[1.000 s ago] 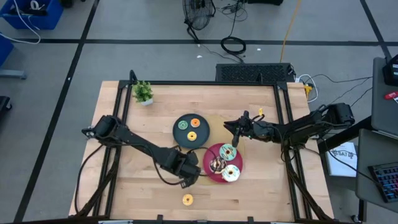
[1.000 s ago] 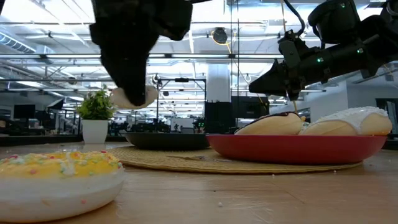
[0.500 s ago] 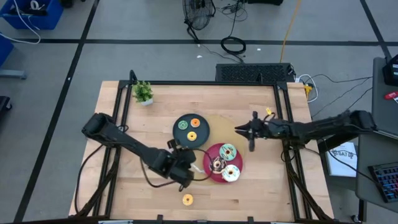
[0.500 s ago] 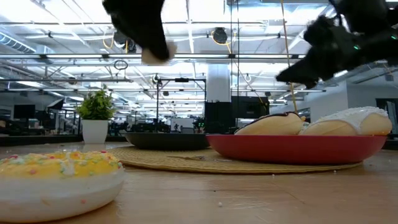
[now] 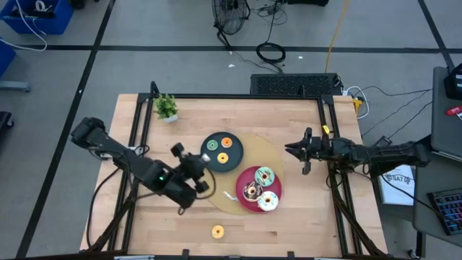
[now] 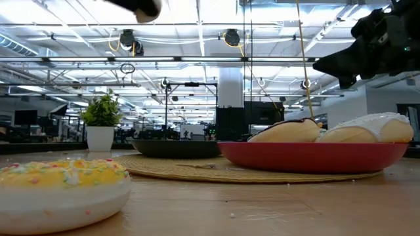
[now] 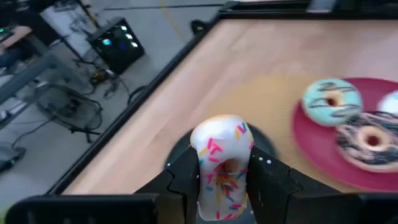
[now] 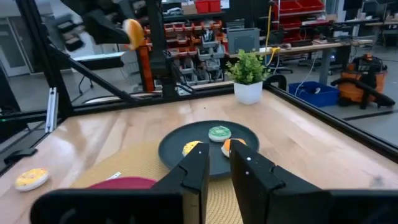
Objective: Pick & Place donuts
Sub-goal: Put the small white doughnut on the blue plate
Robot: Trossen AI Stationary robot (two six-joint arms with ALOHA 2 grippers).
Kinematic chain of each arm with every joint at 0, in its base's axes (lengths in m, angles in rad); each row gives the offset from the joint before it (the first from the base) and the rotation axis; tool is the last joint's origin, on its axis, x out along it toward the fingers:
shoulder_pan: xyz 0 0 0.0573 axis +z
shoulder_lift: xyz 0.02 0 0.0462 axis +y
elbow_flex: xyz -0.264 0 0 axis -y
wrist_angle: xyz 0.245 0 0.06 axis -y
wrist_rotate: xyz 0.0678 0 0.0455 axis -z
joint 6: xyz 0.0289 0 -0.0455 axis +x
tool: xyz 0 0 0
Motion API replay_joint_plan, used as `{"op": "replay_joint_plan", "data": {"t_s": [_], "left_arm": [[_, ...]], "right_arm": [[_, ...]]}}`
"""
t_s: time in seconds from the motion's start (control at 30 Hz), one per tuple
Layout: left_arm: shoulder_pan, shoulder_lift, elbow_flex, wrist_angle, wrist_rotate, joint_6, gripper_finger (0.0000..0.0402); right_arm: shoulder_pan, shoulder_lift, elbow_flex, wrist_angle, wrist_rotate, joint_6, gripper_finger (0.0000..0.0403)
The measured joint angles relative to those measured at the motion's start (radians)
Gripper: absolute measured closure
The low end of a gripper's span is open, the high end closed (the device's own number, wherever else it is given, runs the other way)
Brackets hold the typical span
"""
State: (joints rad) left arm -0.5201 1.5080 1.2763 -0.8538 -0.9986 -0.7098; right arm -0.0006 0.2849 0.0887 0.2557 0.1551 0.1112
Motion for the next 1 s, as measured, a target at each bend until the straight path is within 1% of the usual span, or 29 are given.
{"op": "replay_joint_plan", "data": {"t_s": [0.13, 0.17, 0.23, 0.3, 0.37, 0.43, 0.5, 0.6, 0.73, 0.83, 1.0], "left_arm": [[0.011, -0.108, -0.177, 0.135, -0.031, -0.005, 0.0286], [0.016, -0.136, -0.226, 0.171, -0.031, -0.004, 0.0286], [0.031, -0.185, -0.319, 0.253, -0.025, 0.008, 0.0286], [0.049, -0.23, -0.404, 0.325, -0.008, 0.033, 0.0286], [0.07, -0.272, -0.48, 0.402, 0.019, 0.068, 0.0286], [0.096, -0.31, -0.549, 0.496, 0.045, 0.119, 0.0286], [0.129, -0.344, -0.614, 0.612, 0.087, 0.202, 0.0286], [0.19, -0.383, -0.703, 0.813, 0.204, 0.367, 0.0286], [0.294, -0.398, -0.794, 1.054, 0.425, 0.567, 0.0286], [0.381, -0.398, -0.823, 1.151, 0.564, 0.638, 0.0286], [0.538, -0.398, -0.835, 1.241, 0.759, 0.712, 0.0286]], "right_arm": [[0.0, -0.044, 0.0, -0.085, 0.004, -0.004, 0.0348], [0.0, -0.054, 0.0, -0.112, 0.018, -0.004, 0.0348], [0.001, -0.075, 0.0, -0.168, 0.082, -0.003, 0.0348], [0.0, -0.09, 0.0, -0.205, 0.15, 0.001, 0.0348], [0.0, -0.097, 0.001, -0.216, 0.19, 0.014, 0.0348], [0.0, -0.097, 0.002, -0.216, 0.206, 0.027, 0.0348], [0.0, -0.097, 0.002, -0.216, 0.207, 0.053, 0.0348], [0.0, -0.096, 0.002, -0.217, 0.207, 0.065, 0.0348], [0.0, -0.096, 0.002, -0.217, 0.207, 0.058, 0.0348], [0.0, -0.096, 0.002, -0.216, 0.208, 0.06, 0.0348], [0.0, -0.095, 0.002, -0.216, 0.208, 0.06, 0.0348]]}}
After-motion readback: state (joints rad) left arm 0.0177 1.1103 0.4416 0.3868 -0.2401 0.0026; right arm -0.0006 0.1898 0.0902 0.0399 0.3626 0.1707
